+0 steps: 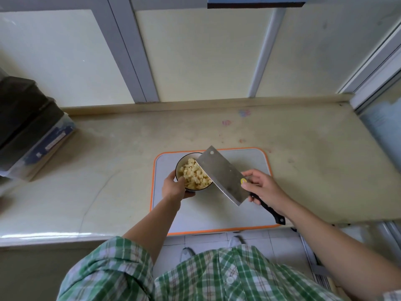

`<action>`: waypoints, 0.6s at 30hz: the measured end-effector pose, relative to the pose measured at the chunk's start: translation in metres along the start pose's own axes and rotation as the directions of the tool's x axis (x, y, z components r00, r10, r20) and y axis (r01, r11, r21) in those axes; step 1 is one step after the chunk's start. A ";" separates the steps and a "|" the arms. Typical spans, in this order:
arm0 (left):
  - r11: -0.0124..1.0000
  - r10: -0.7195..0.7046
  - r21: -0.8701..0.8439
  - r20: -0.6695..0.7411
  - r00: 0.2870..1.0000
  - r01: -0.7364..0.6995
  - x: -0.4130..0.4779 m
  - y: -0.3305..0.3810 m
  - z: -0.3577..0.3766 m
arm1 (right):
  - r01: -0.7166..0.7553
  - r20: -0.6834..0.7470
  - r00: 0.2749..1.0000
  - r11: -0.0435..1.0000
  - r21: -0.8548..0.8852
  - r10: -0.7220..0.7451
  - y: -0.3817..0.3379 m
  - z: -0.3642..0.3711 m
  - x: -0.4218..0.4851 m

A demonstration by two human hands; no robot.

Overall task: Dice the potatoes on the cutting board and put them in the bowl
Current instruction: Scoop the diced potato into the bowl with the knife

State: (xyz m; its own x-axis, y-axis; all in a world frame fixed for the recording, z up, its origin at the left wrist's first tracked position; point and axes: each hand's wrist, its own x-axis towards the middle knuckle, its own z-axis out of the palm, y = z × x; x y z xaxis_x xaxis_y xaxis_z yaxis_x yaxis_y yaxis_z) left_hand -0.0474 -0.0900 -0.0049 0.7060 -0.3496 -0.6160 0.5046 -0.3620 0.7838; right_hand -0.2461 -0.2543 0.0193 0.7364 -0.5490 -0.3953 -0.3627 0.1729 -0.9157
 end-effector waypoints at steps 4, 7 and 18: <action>0.990 -0.063 -0.128 -0.017 0.998 0.061 -0.004 0.001 -0.001 | -0.099 0.024 0.995 0.994 0.045 0.098 0.023 -0.008 -0.005; 0.981 -0.083 -0.178 -0.048 0.995 0.073 -0.002 0.000 -0.003 | -0.148 -0.022 0.988 0.985 0.087 0.150 0.035 -0.026 -0.015; 0.996 -0.027 -0.090 -0.032 0.999 0.024 -0.012 0.009 0.006 | 0.485 -0.017 0.757 0.579 -0.655 -0.653 0.000 0.005 -0.002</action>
State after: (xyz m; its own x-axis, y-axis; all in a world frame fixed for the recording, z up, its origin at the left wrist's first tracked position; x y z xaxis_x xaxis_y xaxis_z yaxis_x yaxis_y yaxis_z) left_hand -0.0542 -0.0947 0.0088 0.7076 -0.3121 -0.6340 0.5640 -0.2911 0.7728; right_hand -0.2443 -0.2495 0.0198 0.7849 -0.5421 0.3000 -0.2269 -0.7021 -0.6749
